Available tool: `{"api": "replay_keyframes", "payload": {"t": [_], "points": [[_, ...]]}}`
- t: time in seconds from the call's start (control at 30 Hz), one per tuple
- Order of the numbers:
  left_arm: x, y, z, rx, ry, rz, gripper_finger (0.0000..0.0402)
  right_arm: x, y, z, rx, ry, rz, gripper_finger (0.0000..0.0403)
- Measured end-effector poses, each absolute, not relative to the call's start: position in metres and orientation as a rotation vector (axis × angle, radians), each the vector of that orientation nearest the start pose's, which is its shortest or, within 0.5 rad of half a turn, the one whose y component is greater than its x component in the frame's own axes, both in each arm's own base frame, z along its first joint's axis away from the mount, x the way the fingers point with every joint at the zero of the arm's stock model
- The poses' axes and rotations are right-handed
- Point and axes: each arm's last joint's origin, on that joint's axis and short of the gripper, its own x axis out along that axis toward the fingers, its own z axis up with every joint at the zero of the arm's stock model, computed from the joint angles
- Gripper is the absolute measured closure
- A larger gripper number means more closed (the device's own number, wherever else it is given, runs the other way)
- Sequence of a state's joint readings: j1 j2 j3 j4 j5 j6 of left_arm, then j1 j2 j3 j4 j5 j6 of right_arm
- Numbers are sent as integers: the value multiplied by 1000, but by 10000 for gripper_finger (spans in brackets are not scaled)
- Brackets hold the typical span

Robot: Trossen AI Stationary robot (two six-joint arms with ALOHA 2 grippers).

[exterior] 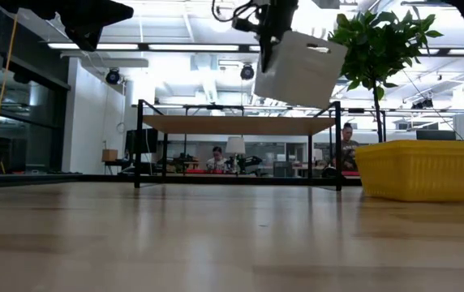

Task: Stack baskets on shelf by color
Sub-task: Put the stacked white bins on the shelf

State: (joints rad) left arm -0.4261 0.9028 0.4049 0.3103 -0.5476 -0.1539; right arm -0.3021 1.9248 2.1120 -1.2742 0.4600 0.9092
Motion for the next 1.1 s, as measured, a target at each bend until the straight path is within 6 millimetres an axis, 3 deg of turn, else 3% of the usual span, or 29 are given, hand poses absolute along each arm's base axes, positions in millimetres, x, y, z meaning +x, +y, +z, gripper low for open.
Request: {"api": "replay_keyframes", "payload": {"t": [0.53,1.1], "points": [[180,-65,229,-69,155,137,225,360,-131,364,698,781,-1181,389],[180,-65,229,-66,155,140,225,359,-132,365,633,759,-1224,299]]}}
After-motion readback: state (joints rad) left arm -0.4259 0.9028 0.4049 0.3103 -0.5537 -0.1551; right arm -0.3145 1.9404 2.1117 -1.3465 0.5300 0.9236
